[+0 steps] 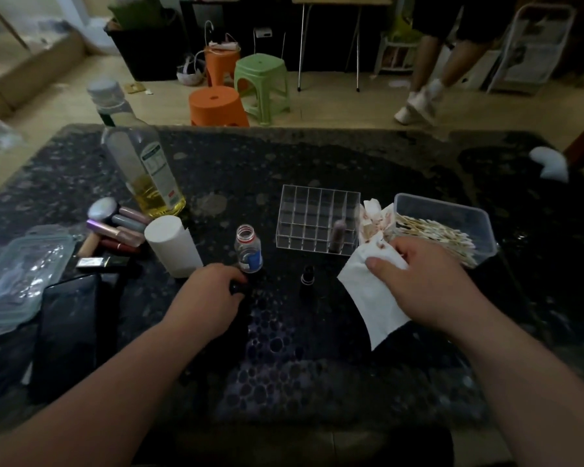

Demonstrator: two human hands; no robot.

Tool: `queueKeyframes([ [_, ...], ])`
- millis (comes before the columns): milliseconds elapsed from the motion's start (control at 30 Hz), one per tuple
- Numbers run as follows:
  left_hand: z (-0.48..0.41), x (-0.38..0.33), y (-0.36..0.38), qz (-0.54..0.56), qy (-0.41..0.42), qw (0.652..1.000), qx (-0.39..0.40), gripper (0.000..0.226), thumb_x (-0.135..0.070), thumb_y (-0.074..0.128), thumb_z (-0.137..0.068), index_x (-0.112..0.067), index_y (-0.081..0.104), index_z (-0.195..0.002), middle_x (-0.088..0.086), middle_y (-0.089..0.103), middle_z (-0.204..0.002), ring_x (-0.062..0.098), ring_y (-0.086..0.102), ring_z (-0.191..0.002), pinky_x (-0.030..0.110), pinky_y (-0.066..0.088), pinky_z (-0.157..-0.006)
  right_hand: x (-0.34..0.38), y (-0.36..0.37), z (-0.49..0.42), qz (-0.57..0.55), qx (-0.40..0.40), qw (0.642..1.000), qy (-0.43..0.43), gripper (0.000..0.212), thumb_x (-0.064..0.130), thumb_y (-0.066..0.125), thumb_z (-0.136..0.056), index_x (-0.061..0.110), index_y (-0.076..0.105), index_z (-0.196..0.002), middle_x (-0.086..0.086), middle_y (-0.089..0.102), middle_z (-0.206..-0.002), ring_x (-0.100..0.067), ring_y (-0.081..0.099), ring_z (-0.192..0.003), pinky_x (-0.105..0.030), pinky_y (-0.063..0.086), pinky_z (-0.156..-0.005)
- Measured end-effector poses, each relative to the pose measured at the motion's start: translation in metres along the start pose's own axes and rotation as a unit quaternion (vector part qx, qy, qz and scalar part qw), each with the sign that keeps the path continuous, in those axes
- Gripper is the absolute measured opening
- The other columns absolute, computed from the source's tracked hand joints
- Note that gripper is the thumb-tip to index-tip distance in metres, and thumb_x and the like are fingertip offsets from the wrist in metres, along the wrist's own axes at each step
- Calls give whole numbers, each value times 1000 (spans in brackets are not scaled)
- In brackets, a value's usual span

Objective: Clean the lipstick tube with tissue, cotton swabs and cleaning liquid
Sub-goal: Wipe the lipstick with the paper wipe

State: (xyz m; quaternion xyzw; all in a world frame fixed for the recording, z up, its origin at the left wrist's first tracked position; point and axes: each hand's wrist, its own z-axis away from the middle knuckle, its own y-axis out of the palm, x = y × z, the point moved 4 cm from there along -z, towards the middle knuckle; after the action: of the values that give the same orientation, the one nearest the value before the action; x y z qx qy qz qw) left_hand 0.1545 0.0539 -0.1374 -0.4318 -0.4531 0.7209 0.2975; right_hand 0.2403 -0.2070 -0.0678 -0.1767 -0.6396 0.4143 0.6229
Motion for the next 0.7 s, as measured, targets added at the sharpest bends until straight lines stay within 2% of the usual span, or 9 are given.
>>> queueKeyframes([
  [67,6,0,-11,81,-27,996,-1,23,-20,74,-87,-31,70,-107,-5,74,-99,7,67,-71,20,52,-68,0,-2,1,-17,-6,1000,-7,15,28,61,-95,16,68,-89,-1,67,-81,-13,59,-70,-25,38,-53],
  [100,13,-2,-19,173,-45,984,2,23,-17,77,-85,-30,69,-102,-3,77,-89,8,70,-68,17,52,-62,1,-3,3,-25,-12,999,-16,14,26,61,-95,15,69,-94,-3,69,-86,-16,62,-76,-24,40,-56],
  [133,22,-6,-26,304,-61,951,11,25,-10,78,-82,-24,69,-100,2,78,-85,11,74,-70,17,53,-59,3,-4,6,-36,-20,999,-28,13,25,61,-95,15,70,-96,-5,70,-88,-18,63,-79,-21,41,-56],
  [200,45,-22,-38,559,-70,825,42,31,1,76,-75,-9,69,-103,13,78,-89,21,77,-77,23,59,-63,11,-4,14,-67,-32,996,-59,11,21,62,-95,16,70,-90,-7,70,-85,-19,61,-77,-16,39,-50],
  [233,55,-30,-41,620,-60,780,50,34,-1,74,-72,-4,68,-105,16,77,-91,26,76,-78,27,61,-66,16,-3,20,-85,-37,993,-77,12,19,62,-95,17,70,-86,-6,69,-79,-19,59,-74,-15,38,-46],
  [267,64,-38,-43,646,-47,760,58,37,-5,73,-69,-1,68,-106,18,76,-92,27,75,-77,30,61,-67,22,0,26,-99,-43,990,-95,16,17,62,-95,19,69,-81,-3,67,-72,-18,58,-69,-19,39,-46],
  [367,79,-58,-40,662,-28,745,76,35,-13,71,-69,0,70,-101,19,76,-89,25,73,-70,32,61,-63,37,14,47,-111,-60,983,-131,20,19,61,-95,28,66,-78,7,63,-69,-12,57,-59,-23,44,-49],
  [500,85,-65,-37,666,-19,742,77,29,-16,70,-73,-1,71,-98,18,77,-87,22,72,-65,31,59,-60,47,34,64,-74,-55,981,-168,12,24,58,-95,32,67,-98,14,64,-71,-6,61,-64,-33,52,-54],
  [700,92,-63,-38,660,-13,744,98,24,-19,69,-78,-4,74,-95,17,77,-89,22,72,-67,29,59,-60,59,42,78,-89,-50,971,-216,14,22,59,-95,34,60,-103,13,66,-74,-8,64,-62,-38,53,-51],
])
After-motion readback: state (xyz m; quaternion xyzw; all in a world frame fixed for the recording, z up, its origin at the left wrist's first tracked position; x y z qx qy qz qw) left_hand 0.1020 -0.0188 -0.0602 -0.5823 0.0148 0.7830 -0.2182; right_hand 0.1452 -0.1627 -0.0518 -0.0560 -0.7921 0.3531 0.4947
